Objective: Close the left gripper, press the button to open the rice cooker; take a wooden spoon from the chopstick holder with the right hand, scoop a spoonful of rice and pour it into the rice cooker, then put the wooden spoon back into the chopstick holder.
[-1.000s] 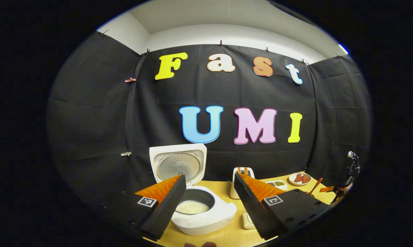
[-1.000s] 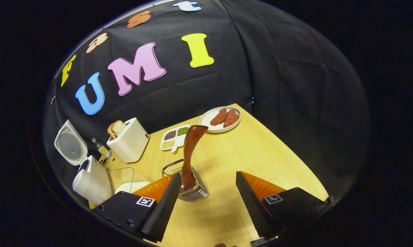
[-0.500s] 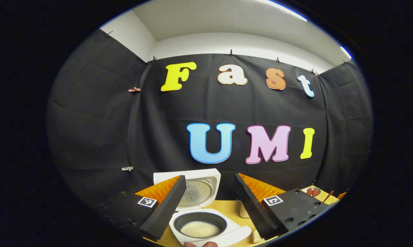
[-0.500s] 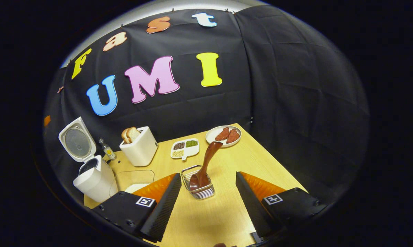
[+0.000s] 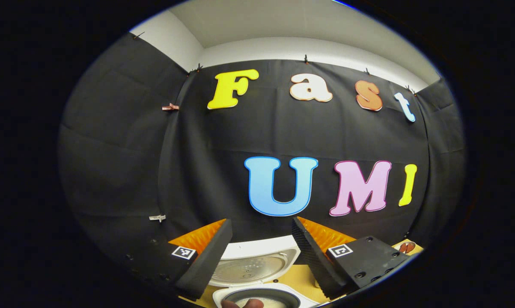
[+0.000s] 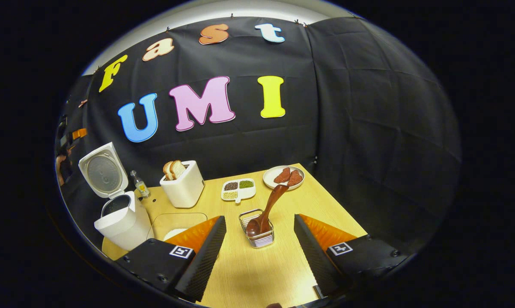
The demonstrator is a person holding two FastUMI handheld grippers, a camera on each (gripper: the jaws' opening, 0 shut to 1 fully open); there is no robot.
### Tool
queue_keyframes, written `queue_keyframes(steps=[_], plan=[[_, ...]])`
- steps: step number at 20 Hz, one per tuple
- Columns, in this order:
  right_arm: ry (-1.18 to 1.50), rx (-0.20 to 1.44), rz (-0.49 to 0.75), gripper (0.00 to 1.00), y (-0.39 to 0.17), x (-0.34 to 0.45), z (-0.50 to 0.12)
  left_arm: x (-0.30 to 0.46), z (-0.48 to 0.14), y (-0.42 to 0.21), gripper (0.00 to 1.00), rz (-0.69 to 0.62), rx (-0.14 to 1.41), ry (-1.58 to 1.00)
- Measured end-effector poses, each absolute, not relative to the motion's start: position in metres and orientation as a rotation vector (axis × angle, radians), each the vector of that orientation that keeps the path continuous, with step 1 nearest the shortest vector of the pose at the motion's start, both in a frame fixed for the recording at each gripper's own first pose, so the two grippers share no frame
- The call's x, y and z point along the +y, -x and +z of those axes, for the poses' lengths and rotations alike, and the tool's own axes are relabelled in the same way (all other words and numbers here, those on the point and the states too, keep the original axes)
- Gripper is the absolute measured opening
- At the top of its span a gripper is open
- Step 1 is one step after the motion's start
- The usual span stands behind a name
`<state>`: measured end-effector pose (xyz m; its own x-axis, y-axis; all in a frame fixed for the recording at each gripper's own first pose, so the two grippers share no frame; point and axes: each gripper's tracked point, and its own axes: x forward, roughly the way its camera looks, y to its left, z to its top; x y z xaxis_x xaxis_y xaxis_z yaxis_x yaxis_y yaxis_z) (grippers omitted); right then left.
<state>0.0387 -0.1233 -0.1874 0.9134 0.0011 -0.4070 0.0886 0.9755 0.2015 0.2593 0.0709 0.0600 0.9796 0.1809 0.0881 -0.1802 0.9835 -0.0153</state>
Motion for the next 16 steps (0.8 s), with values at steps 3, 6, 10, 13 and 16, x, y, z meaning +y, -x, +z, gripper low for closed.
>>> queue_keyframes(steps=[3, 6, 10, 13, 16], plan=[[-0.192, 0.418, -0.059, 0.99, -0.025, -0.117, -0.182, 0.089, 0.044, -0.297, 0.97, 0.198, -0.045, 0.029], [-0.181, 0.428, -0.076, 0.99, -0.014, -0.111, -0.181, 0.107, 0.033, -0.327, 0.95, 0.229, -0.021, -0.024], [-0.187, 0.435, -0.110, 0.99, -0.002, -0.108, -0.182, 0.122, -0.002, -0.354, 0.96, 0.252, 0.083, 0.026], [-0.186, 0.436, -0.125, 0.99, 0.005, -0.108, -0.184, 0.123, -0.017, -0.352, 0.95, 0.284, 0.154, -0.043], [-0.187, 0.444, -0.120, 0.99, 0.004, -0.107, -0.189, 0.110, -0.015, -0.338, 0.98, 0.291, 0.151, -0.002]])
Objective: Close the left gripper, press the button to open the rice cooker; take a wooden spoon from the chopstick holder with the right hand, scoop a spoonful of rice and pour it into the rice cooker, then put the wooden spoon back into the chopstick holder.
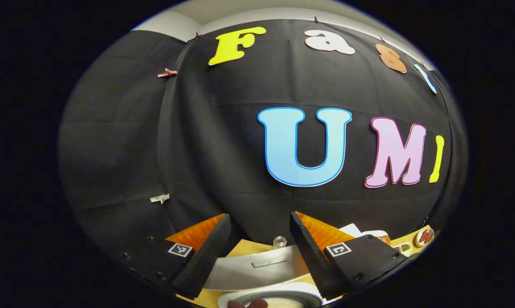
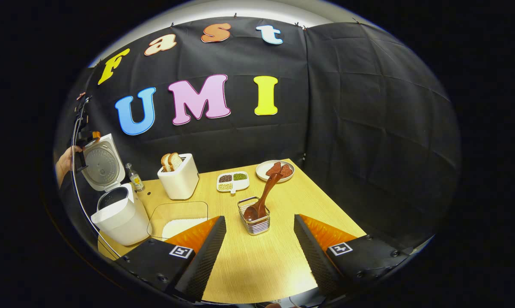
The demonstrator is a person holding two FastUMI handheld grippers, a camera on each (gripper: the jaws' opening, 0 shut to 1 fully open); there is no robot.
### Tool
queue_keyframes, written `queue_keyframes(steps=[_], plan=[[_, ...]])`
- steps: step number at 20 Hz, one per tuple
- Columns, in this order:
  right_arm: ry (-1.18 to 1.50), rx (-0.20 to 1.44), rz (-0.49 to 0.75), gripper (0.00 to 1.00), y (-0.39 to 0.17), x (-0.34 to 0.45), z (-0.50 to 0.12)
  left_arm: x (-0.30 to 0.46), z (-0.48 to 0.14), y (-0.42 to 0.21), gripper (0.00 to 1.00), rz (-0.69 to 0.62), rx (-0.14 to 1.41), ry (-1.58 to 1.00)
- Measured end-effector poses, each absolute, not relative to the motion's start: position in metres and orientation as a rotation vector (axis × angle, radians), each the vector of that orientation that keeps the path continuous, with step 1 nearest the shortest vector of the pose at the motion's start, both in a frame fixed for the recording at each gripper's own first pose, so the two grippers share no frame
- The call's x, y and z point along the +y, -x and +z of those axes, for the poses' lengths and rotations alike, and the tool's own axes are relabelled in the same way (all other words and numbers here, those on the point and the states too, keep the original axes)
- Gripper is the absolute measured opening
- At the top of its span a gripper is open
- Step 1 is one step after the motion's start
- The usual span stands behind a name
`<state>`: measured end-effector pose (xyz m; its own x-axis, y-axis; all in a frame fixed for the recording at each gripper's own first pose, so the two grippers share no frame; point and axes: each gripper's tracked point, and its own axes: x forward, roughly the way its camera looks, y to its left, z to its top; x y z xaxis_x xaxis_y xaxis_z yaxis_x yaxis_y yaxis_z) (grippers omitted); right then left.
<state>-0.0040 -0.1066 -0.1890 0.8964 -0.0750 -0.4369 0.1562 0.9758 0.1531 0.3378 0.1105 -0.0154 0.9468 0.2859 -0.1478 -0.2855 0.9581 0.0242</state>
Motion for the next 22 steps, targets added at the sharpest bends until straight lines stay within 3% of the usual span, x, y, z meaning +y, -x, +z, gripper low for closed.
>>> queue_keyframes(steps=[8, 14, 17, 22], plan=[[-0.204, 0.431, -0.057, 0.99, -0.009, -0.102, -0.186, 0.068, -0.046, -0.277, 0.99, 0.258, 0.211, 0.028], [-0.166, 0.445, -0.018, 0.99, -0.003, -0.107, -0.190, 0.041, -0.115, -0.226, 0.98, 0.263, 0.348, 0.021], [-0.175, 0.446, -0.022, 0.99, 0.002, -0.115, -0.190, 0.037, -0.139, -0.207, 0.95, 0.290, 0.337, 0.028], [-0.171, 0.467, -0.034, 0.99, 0.012, -0.125, -0.197, 0.029, -0.168, -0.189, 0.99, 0.299, 0.337, 0.075]])
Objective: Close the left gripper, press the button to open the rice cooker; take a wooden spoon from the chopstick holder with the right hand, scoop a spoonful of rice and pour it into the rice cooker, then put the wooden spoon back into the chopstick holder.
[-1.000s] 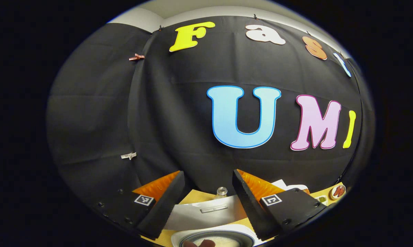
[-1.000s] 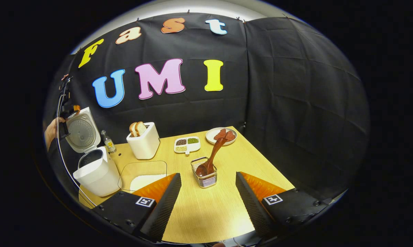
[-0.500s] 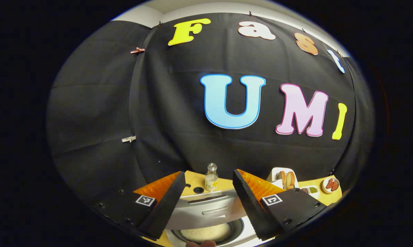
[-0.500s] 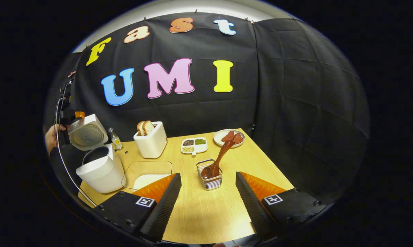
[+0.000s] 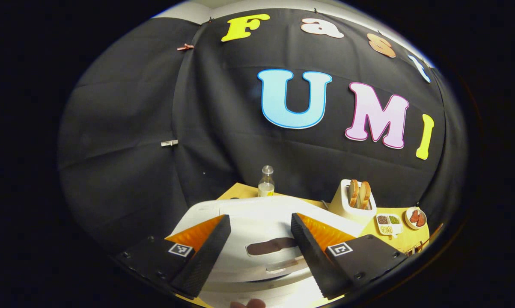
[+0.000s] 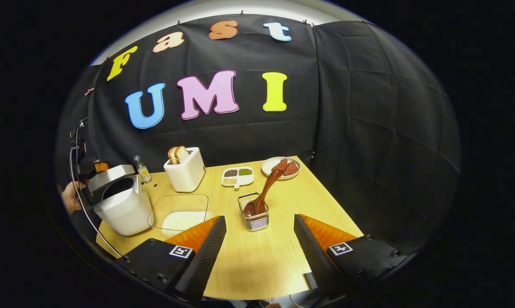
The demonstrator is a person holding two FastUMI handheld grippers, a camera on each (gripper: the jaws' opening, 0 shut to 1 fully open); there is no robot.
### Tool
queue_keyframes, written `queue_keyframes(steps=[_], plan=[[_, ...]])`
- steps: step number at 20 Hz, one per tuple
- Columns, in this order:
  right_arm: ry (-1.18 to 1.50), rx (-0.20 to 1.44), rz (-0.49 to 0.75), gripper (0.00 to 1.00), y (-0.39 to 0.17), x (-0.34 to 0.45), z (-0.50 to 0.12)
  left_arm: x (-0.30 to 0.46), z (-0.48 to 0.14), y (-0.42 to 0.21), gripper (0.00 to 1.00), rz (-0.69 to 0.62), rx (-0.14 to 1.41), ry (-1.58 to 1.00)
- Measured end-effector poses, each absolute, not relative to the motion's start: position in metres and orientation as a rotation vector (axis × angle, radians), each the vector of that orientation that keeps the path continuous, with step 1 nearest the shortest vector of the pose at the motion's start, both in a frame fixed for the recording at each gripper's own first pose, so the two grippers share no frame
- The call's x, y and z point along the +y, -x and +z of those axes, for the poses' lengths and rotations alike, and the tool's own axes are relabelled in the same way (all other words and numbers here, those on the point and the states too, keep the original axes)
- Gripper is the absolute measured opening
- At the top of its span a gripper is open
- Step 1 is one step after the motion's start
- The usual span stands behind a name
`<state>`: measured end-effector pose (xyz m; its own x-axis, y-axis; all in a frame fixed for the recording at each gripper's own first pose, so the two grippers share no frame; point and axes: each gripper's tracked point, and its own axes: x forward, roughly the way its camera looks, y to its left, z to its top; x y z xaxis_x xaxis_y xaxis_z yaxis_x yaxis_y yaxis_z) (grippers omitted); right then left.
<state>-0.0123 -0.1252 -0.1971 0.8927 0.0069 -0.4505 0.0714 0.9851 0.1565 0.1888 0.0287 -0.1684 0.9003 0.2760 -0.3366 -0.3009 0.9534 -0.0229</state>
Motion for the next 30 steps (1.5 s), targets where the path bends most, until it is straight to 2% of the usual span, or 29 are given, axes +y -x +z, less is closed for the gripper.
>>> queue_keyframes(steps=[20, 30], plan=[[-0.153, 0.485, -0.016, 0.99, 0.016, -0.111, -0.203, 0.019, -0.229, -0.172, 1.00, 0.270, 0.475, 0.017], [-0.163, 0.482, -0.003, 0.99, 0.005, -0.099, -0.200, 0.017, -0.239, -0.171, 1.00, 0.269, 0.483, 0.001]])
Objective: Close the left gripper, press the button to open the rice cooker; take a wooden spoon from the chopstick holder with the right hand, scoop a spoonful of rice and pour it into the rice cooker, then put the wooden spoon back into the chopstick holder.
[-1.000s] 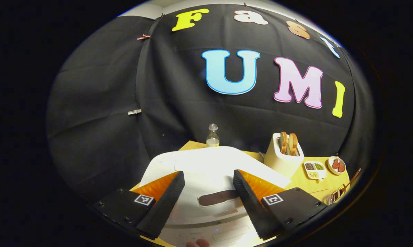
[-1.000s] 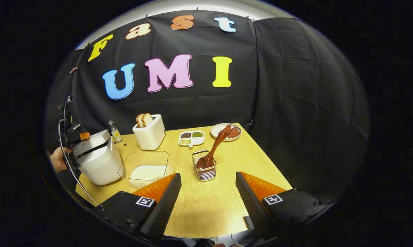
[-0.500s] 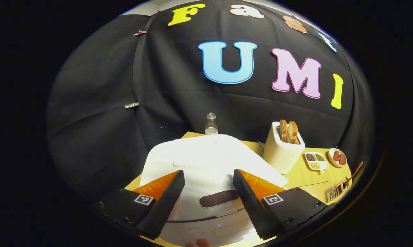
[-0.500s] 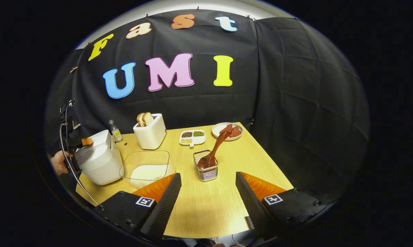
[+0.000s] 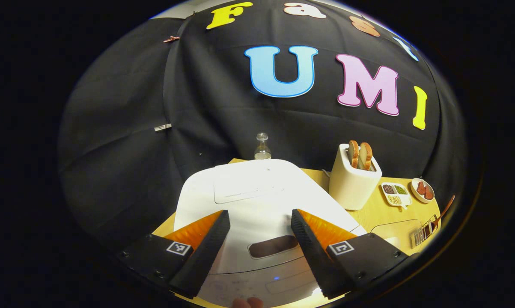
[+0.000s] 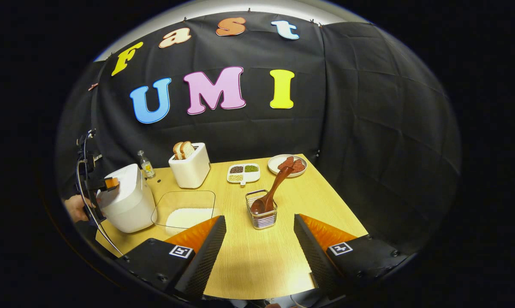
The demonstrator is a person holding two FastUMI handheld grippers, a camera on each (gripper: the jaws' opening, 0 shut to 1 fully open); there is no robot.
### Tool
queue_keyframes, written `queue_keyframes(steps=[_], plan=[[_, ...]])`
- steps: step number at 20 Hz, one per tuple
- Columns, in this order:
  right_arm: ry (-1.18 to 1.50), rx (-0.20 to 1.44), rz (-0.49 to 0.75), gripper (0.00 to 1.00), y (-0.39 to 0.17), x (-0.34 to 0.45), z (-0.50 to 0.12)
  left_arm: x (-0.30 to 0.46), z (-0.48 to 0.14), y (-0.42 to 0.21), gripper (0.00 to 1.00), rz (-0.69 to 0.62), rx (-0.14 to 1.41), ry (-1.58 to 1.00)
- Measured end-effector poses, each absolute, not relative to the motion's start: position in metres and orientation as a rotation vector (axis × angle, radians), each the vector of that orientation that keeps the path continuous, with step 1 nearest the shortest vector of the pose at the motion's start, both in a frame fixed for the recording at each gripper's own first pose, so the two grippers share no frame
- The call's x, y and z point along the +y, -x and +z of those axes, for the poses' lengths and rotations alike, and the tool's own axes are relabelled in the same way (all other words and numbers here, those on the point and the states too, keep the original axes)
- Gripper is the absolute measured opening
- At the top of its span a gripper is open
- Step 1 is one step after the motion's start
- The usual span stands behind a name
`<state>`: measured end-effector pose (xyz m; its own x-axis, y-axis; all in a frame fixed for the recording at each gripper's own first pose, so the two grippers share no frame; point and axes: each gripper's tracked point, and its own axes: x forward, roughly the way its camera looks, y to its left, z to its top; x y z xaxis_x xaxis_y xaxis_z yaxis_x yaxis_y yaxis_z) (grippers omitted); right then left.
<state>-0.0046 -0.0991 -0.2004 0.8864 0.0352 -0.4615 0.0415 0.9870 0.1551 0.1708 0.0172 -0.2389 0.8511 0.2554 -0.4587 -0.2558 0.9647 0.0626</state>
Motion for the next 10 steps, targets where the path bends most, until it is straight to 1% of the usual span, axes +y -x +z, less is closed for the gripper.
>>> queue_keyframes(steps=[4, 10], plan=[[-0.165, 0.479, 0.006, 0.99, 0.003, -0.092, -0.200, 0.017, -0.236, -0.172, 1.00, 0.275, 0.445, -0.022], [-0.139, 0.439, 0.034, 0.99, 0.001, -0.083, -0.180, 0.018, -0.225, -0.170, 0.99, 0.259, 0.390, -0.004]])
